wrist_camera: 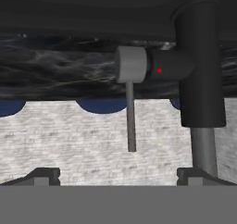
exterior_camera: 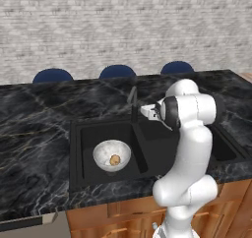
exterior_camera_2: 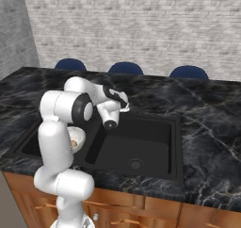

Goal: Pick the peach from the cabinet and place it in the bowl. Then pick the bowl and place it in the sink. Then turn on the sink facuet.

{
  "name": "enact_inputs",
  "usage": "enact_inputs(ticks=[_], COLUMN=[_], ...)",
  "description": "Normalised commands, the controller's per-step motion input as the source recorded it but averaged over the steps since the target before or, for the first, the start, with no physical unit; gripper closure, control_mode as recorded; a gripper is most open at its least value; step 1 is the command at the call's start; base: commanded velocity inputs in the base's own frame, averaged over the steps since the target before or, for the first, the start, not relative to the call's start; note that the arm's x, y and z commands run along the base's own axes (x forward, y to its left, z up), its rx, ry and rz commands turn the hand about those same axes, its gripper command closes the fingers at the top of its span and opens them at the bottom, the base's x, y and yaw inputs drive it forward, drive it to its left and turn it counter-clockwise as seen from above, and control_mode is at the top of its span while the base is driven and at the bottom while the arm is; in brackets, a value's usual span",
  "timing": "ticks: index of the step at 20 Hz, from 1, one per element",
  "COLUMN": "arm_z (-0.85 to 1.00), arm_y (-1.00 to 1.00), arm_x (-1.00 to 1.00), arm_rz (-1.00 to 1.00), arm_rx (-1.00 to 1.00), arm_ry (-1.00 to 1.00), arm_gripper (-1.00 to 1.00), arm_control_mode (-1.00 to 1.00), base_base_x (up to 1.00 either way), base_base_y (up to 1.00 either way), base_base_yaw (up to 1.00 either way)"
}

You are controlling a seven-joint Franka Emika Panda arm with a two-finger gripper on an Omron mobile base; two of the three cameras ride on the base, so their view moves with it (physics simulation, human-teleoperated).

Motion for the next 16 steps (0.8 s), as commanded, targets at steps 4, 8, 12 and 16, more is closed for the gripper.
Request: enact_inputs(ticks=[4,8,12,16], arm_z=[-0.32,-0.16,0.00,-0.02], arm_y=[0.00,0.00,0.00,0.00], arm_x=[0.34,0.43,0.43,0.42], arm_rz=[0.00,0.00,-0.02,-0.04], arm_rx=[0.00,0.00,0.00,0.00], arm_ry=[0.04,0.04,0.05,0.06], arm_gripper=[-1.00,-1.00,-1.00,-1.00], arm_control_mode=[-1.00,-1.00,-1.00,-1.00], base_base_x=[0.00,0.00,0.00,0.00], base_base_y=[0.00,0.00,0.00,0.00], base_base_yaw=[0.00,0.00,0.00,0.00])
